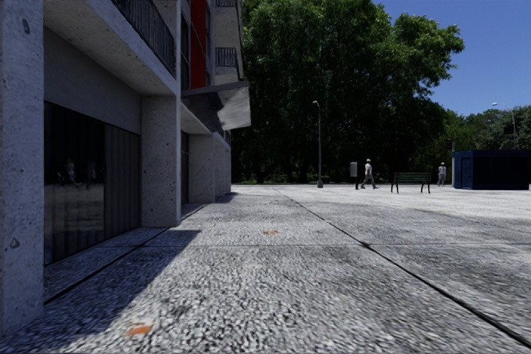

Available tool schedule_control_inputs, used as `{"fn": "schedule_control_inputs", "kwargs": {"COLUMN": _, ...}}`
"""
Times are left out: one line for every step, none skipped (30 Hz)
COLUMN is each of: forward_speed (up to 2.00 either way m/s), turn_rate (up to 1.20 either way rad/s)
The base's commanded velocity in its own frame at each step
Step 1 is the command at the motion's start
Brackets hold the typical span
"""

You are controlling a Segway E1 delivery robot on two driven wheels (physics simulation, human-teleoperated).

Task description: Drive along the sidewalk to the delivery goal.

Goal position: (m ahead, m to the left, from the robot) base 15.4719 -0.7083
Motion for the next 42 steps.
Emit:
{"fn": "schedule_control_inputs", "kwargs": {"forward_speed": 2.0, "turn_rate": 0.0}}
{"fn": "schedule_control_inputs", "kwargs": {"forward_speed": 2.0, "turn_rate": 0.0}}
{"fn": "schedule_control_inputs", "kwargs": {"forward_speed": 2.0, "turn_rate": 0.0}}
{"fn": "schedule_control_inputs", "kwargs": {"forward_speed": 2.0, "turn_rate": 0.0}}
{"fn": "schedule_control_inputs", "kwargs": {"forward_speed": 2.0, "turn_rate": 0.0}}
{"fn": "schedule_control_inputs", "kwargs": {"forward_speed": 2.0, "turn_rate": 0.0}}
{"fn": "schedule_control_inputs", "kwargs": {"forward_speed": 2.0, "turn_rate": 0.0}}
{"fn": "schedule_control_inputs", "kwargs": {"forward_speed": 2.0, "turn_rate": 0.0}}
{"fn": "schedule_control_inputs", "kwargs": {"forward_speed": 2.0, "turn_rate": 0.0}}
{"fn": "schedule_control_inputs", "kwargs": {"forward_speed": 2.0, "turn_rate": 0.0}}
{"fn": "schedule_control_inputs", "kwargs": {"forward_speed": 2.0, "turn_rate": 0.0}}
{"fn": "schedule_control_inputs", "kwargs": {"forward_speed": 2.0, "turn_rate": 0.0}}
{"fn": "schedule_control_inputs", "kwargs": {"forward_speed": 2.0, "turn_rate": 0.0}}
{"fn": "schedule_control_inputs", "kwargs": {"forward_speed": 2.0, "turn_rate": 0.0}}
{"fn": "schedule_control_inputs", "kwargs": {"forward_speed": 2.0, "turn_rate": 0.0}}
{"fn": "schedule_control_inputs", "kwargs": {"forward_speed": 2.0, "turn_rate": 0.0}}
{"fn": "schedule_control_inputs", "kwargs": {"forward_speed": 2.0, "turn_rate": 0.0}}
{"fn": "schedule_control_inputs", "kwargs": {"forward_speed": 2.0, "turn_rate": 0.0}}
{"fn": "schedule_control_inputs", "kwargs": {"forward_speed": 2.0, "turn_rate": 0.0}}
{"fn": "schedule_control_inputs", "kwargs": {"forward_speed": 2.0, "turn_rate": 0.0}}
{"fn": "schedule_control_inputs", "kwargs": {"forward_speed": 2.0, "turn_rate": 0.0}}
{"fn": "schedule_control_inputs", "kwargs": {"forward_speed": 2.0, "turn_rate": 0.0}}
{"fn": "schedule_control_inputs", "kwargs": {"forward_speed": 2.0, "turn_rate": 0.0}}
{"fn": "schedule_control_inputs", "kwargs": {"forward_speed": 2.0, "turn_rate": 0.0}}
{"fn": "schedule_control_inputs", "kwargs": {"forward_speed": 2.0, "turn_rate": 0.0}}
{"fn": "schedule_control_inputs", "kwargs": {"forward_speed": 2.0, "turn_rate": 0.0}}
{"fn": "schedule_control_inputs", "kwargs": {"forward_speed": 2.0, "turn_rate": 0.0}}
{"fn": "schedule_control_inputs", "kwargs": {"forward_speed": 2.0, "turn_rate": 0.0}}
{"fn": "schedule_control_inputs", "kwargs": {"forward_speed": 2.0, "turn_rate": 0.0}}
{"fn": "schedule_control_inputs", "kwargs": {"forward_speed": 2.0, "turn_rate": 0.0}}
{"fn": "schedule_control_inputs", "kwargs": {"forward_speed": 2.0, "turn_rate": 0.0}}
{"fn": "schedule_control_inputs", "kwargs": {"forward_speed": 2.0, "turn_rate": 0.0}}
{"fn": "schedule_control_inputs", "kwargs": {"forward_speed": 2.0, "turn_rate": 0.0}}
{"fn": "schedule_control_inputs", "kwargs": {"forward_speed": 2.0, "turn_rate": 0.0}}
{"fn": "schedule_control_inputs", "kwargs": {"forward_speed": 2.0, "turn_rate": 0.0}}
{"fn": "schedule_control_inputs", "kwargs": {"forward_speed": 2.0, "turn_rate": 0.0}}
{"fn": "schedule_control_inputs", "kwargs": {"forward_speed": 2.0, "turn_rate": 0.0}}
{"fn": "schedule_control_inputs", "kwargs": {"forward_speed": 2.0, "turn_rate": 0.0}}
{"fn": "schedule_control_inputs", "kwargs": {"forward_speed": 2.0, "turn_rate": 0.0}}
{"fn": "schedule_control_inputs", "kwargs": {"forward_speed": 2.0, "turn_rate": 0.0}}
{"fn": "schedule_control_inputs", "kwargs": {"forward_speed": 2.0, "turn_rate": 0.0}}
{"fn": "schedule_control_inputs", "kwargs": {"forward_speed": 2.0, "turn_rate": 0.0}}
